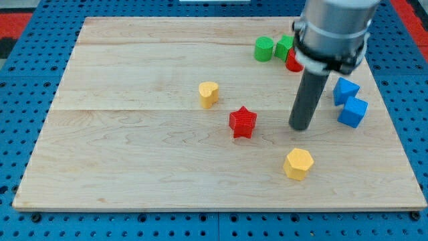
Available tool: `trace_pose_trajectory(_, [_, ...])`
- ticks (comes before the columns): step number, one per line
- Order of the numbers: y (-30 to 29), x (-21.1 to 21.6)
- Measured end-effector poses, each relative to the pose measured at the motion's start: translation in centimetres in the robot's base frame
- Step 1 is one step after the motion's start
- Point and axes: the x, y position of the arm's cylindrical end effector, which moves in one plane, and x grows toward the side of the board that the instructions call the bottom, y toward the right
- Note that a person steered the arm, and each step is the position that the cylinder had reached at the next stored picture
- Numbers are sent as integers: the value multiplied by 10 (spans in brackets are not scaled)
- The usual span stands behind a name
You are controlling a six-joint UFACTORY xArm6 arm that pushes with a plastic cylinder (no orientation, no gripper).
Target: Move red star into the red circle
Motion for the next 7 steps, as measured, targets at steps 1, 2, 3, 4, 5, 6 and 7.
trace_pose_trajectory(1, [-68,11])
trace_pose_trajectory(2, [-104,-1])
trace_pose_trajectory(3, [-107,-30])
trace_pose_trajectory(4, [-82,-21])
trace_pose_trajectory(5, [-75,-4])
trace_pose_trajectory(6, [-82,-37])
trace_pose_trajectory(7, [-86,-66])
